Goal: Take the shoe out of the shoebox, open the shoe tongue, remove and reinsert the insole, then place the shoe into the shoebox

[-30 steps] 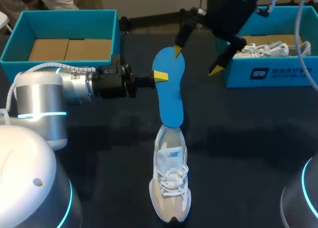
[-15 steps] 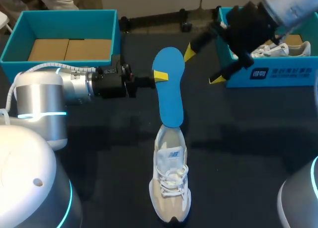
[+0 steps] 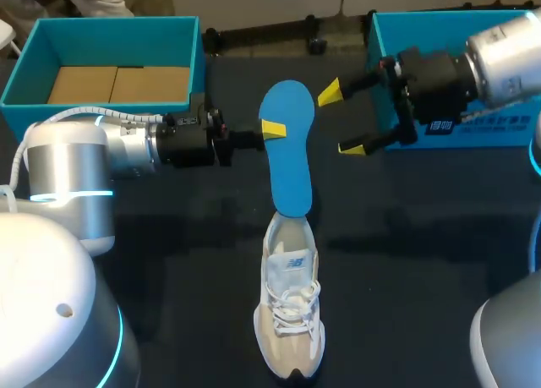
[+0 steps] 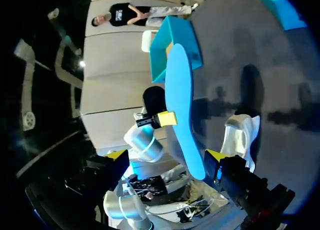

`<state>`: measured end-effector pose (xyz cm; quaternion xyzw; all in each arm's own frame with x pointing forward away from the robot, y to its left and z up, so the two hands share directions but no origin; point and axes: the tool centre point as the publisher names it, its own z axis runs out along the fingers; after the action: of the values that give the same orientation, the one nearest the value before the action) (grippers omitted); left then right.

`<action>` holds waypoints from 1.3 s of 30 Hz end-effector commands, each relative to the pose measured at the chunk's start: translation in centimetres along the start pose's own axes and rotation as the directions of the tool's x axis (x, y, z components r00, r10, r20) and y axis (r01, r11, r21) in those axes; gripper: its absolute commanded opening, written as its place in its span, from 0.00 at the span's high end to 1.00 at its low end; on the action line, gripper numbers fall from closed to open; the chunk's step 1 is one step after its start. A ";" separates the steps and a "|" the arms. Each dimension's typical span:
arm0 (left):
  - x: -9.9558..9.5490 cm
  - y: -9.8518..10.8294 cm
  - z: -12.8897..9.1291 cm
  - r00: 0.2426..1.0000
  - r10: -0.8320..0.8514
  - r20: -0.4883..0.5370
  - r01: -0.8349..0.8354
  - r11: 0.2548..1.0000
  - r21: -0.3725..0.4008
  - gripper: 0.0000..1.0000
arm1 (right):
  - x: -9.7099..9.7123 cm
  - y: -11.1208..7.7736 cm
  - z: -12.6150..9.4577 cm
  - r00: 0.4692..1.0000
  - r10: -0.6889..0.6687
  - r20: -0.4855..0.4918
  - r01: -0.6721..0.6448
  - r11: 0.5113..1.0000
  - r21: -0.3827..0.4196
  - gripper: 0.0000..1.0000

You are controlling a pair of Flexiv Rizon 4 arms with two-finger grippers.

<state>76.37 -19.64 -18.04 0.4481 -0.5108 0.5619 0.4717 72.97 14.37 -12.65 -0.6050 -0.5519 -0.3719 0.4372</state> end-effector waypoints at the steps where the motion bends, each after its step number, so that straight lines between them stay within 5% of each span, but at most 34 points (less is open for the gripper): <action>1: -0.1 0.0 0.0 1.000 0.000 -0.001 0.000 1.000 -0.001 1.00 | -0.7 -0.1 0.1 0.975 -0.024 -0.223 0.025 1.000 -0.002 0.00; 17: 0.7 -0.5 -1.1 1.000 0.026 -0.014 -0.026 1.000 -0.015 1.00 | -1.4 0.5 0.2 0.961 -0.140 -0.239 0.145 0.989 0.003 0.00; 24: 1.0 -0.6 -1.5 0.973 0.231 -0.013 -0.231 0.973 0.008 1.00 | -1.3 0.6 0.1 0.955 -0.162 -0.247 0.170 0.985 0.010 0.00; 32: 0.7 -1.0 -2.9 0.738 0.663 0.122 -0.674 0.734 0.088 1.00 | -1.3 0.6 0.1 0.955 -0.162 -0.247 0.170 0.985 0.010 0.00; 39: 1.6 -1.0 -3.9 0.527 0.841 0.120 -0.850 0.520 0.082 1.00 | -1.3 0.6 0.1 0.955 -0.162 -0.247 0.170 0.985 0.010 0.00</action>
<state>78.06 -16.19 -17.29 0.2964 -0.6158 0.6853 0.2517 73.32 13.78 -13.93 -0.4988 -0.5475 -0.4714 0.4787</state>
